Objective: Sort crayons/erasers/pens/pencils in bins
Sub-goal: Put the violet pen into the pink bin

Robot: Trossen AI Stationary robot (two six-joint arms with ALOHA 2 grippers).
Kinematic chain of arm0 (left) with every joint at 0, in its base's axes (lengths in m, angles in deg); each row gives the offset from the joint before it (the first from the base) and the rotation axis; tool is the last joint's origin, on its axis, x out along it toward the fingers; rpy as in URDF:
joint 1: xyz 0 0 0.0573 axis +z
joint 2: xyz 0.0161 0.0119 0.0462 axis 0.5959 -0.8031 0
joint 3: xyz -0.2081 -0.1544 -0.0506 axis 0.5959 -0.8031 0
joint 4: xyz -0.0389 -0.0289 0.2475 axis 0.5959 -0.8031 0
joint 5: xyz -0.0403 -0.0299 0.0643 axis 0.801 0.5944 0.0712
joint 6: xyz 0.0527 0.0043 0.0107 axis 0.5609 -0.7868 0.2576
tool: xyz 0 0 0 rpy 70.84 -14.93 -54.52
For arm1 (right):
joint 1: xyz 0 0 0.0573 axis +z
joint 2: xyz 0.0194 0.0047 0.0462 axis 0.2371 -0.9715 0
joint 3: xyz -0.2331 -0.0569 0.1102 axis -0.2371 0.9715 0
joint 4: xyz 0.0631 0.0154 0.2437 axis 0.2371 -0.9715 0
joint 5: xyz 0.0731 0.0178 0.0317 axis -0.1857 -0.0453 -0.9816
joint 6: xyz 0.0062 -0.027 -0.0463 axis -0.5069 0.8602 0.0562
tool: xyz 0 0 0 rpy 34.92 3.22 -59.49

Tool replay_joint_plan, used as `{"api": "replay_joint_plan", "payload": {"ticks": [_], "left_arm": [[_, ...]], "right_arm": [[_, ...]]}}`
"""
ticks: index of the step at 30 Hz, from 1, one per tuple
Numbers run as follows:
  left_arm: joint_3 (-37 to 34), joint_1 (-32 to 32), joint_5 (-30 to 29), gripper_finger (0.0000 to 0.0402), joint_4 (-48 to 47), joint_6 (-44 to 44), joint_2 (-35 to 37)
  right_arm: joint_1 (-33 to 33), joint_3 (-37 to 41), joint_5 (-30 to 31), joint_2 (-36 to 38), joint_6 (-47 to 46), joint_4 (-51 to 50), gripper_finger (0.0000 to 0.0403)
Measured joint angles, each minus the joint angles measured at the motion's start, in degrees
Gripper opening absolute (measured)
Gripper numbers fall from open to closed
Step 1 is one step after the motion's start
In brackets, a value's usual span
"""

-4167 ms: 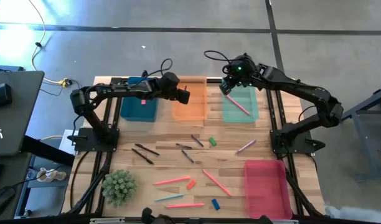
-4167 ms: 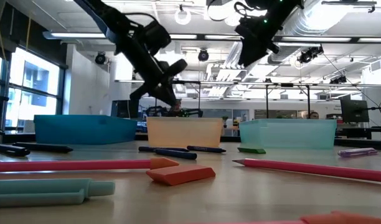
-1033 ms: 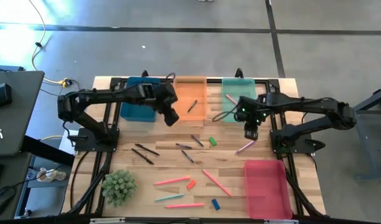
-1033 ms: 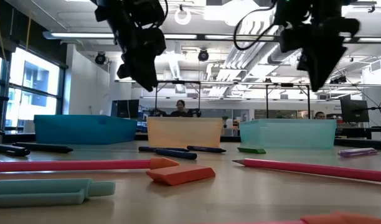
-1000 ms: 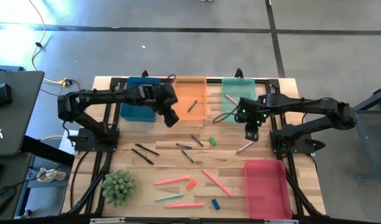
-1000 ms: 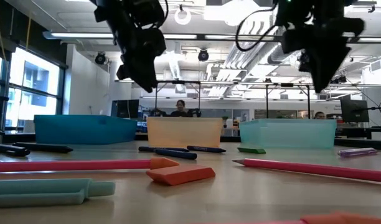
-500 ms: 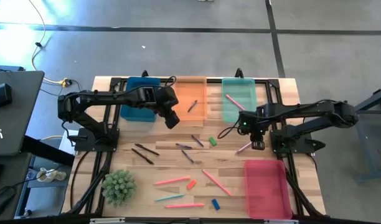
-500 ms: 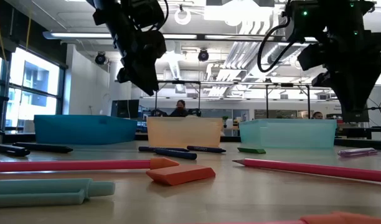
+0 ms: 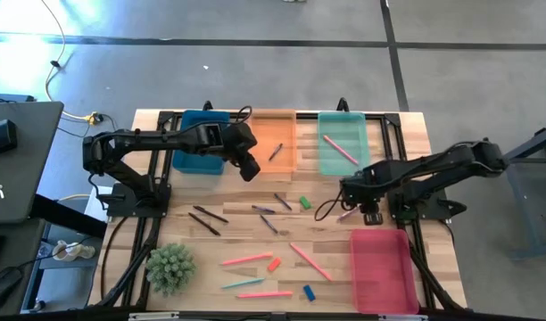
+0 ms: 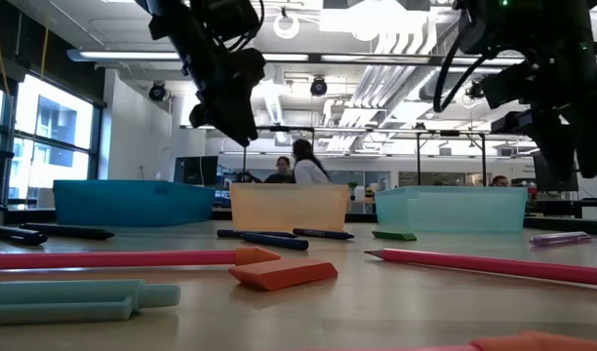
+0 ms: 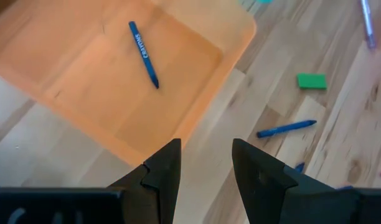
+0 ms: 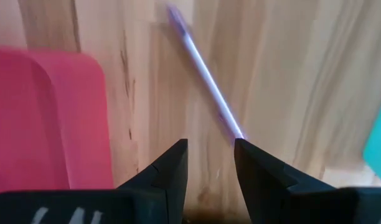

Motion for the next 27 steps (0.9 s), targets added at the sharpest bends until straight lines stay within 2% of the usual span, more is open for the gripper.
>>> {"api": "replay_joint_plan", "payload": {"ticks": [3, 9, 20, 27], "left_arm": [[-0.01, -0.02, 0.02, 0.0131, 0.95, -0.12, 0.0], [-0.01, -0.02, 0.33, 0.0131, 1.55, -0.07, 0.0], [-0.01, -0.11, 0.39, 0.0131, 1.64, 0.49, -0.02], [-0.01, -0.11, 0.37, 0.0131, 2.06, 2.04, -0.02]], "right_arm": [[1.53, -0.09, -0.17, -1.74, 0.14, 3.48, 0.0123], [4.03, -0.09, -0.01, -6.4, 6.03, 8.13, 0.0123], [4.41, -0.11, 2.82, -14.73, 5.81, 9.84, 0.0123], [4.41, -0.11, 3.74, -16.19, 5.6, 13.27, 0.0123]]}}
